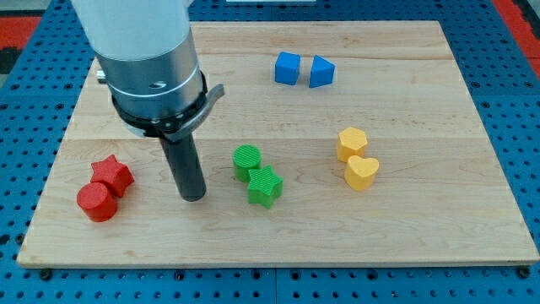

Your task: Move the green star along with the green circle to the center left

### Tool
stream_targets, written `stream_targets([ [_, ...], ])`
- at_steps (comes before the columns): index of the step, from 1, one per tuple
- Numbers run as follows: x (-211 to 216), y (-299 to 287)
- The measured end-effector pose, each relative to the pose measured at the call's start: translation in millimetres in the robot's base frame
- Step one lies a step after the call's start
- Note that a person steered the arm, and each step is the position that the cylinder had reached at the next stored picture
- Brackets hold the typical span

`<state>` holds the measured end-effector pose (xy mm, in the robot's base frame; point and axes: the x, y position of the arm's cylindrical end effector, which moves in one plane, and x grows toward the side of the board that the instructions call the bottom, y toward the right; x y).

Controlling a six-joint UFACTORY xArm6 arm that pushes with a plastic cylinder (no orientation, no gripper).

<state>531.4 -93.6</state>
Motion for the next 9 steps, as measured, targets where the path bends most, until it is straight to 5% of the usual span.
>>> stream_targets([
  [5,30.9,92.8],
  [7,15.9,177.0],
  [9,-39.2,85.9],
])
